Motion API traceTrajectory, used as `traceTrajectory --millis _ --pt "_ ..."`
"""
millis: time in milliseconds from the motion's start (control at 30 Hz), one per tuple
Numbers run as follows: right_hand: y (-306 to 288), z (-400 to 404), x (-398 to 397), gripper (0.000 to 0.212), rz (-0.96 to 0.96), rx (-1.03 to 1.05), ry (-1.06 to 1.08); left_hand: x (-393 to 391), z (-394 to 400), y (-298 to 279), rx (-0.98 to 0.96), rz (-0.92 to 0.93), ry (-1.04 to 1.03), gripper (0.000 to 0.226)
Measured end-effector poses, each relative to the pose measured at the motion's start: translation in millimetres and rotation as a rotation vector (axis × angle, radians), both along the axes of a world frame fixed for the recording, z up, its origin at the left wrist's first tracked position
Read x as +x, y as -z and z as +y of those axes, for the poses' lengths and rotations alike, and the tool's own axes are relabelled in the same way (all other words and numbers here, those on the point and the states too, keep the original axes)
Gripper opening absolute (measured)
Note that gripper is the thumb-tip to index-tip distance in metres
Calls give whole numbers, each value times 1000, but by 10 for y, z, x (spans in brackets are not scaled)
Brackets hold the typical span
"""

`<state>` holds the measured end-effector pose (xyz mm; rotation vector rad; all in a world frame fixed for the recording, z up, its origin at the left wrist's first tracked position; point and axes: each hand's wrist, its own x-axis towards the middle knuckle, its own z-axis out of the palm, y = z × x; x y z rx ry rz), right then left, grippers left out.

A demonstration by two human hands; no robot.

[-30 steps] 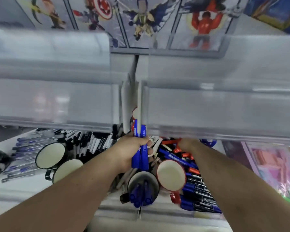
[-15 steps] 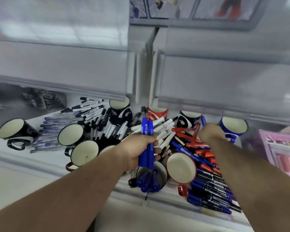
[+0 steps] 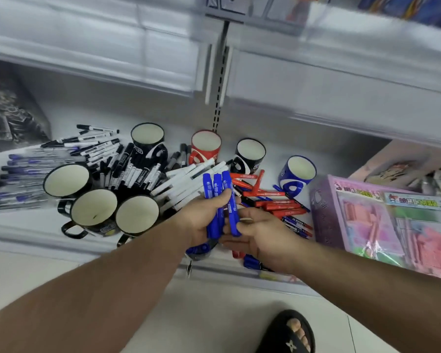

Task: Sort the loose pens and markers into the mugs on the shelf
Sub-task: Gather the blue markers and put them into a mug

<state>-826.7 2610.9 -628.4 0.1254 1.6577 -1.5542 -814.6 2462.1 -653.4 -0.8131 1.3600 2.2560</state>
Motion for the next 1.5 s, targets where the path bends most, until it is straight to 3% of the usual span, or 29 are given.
traceTrajectory --millis 100,200,267,333,400,500,700,800,933,1033,1100,1233,1500 --pt "12 -25 21 19 101 124 -183 48 -49 -51 -1 37 53 30" --pt "75 118 -276 7 603 443 -559 53 -126 -56 -35 26 7 14" --pt "153 257 -654 12 805 687 -536 59 -199 -77 -32 3 -93 7" --pt "341 336 -1030 17 836 878 -529 59 -308 -66 -17 -13 -174 10" --pt "615 286 -1263 23 801 1004 -696 77 -414 -26 2 -35 -226 18" --pt "985 124 -1411 20 751 1081 -876 81 -504 16 -9 -50 -252 19" --pt "1315 -106 -1562 14 736 1177 -929 69 -607 104 -61 -27 -250 25" --pt "1313 -95 -1644 5 728 1155 -929 58 -677 138 -27 -12 -274 24" --pt "1045 -1 -1718 20 681 1027 -755 30 -717 134 69 21 -293 26" --pt "706 47 -1618 21 441 630 -341 12 -676 109 69 21 -257 25" --pt "428 96 -1472 15 295 358 -210 7 -643 93 78 36 -210 29" --pt "-9 181 -1149 22 153 98 -239 24 -567 52 71 42 -125 33" --pt "-220 115 -679 20 179 33 -225 6 -270 -98 92 115 -69 26"
